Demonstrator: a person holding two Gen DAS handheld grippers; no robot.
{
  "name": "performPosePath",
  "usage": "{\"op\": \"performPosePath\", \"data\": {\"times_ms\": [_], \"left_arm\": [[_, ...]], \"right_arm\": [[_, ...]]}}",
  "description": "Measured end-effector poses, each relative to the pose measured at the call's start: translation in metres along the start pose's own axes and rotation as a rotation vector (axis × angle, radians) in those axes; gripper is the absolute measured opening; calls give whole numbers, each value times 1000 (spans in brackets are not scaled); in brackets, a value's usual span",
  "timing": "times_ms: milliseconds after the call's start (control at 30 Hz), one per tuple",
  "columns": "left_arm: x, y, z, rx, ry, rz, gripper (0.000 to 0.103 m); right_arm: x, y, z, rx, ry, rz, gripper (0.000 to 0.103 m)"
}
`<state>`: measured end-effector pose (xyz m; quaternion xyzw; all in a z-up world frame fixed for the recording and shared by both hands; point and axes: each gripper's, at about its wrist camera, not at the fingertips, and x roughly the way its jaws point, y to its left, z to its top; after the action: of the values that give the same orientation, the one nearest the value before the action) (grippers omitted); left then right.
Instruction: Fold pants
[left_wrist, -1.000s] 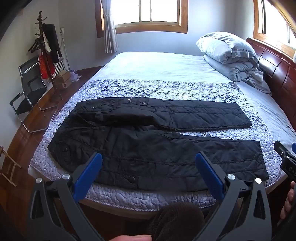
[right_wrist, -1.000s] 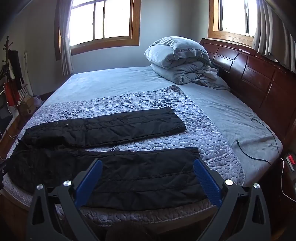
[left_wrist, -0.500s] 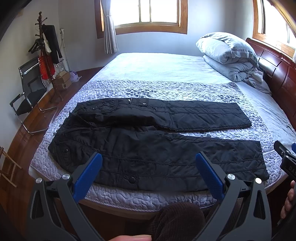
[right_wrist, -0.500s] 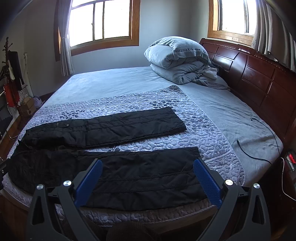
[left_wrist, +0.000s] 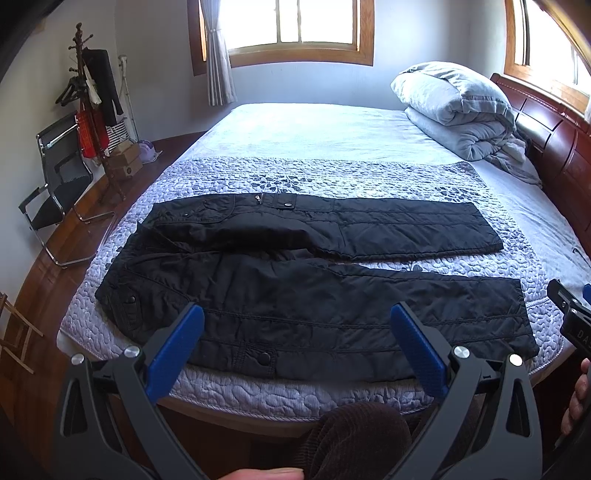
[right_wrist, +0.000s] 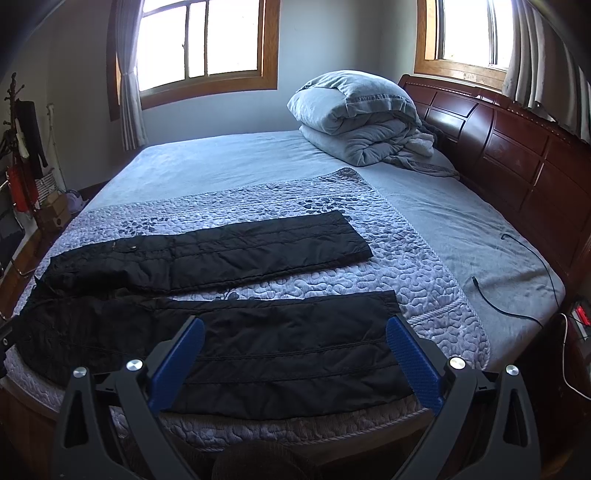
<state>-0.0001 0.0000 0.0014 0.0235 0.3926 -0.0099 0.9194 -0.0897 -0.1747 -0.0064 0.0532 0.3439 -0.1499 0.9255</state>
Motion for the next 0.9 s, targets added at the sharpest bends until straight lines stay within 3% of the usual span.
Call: {"op": "performPosePath", "data": {"times_ms": [900], "left_arm": [[5, -2, 2, 10, 2, -2, 101]], "right_arm": [[7, 0, -1, 0, 11, 4, 100]]}}
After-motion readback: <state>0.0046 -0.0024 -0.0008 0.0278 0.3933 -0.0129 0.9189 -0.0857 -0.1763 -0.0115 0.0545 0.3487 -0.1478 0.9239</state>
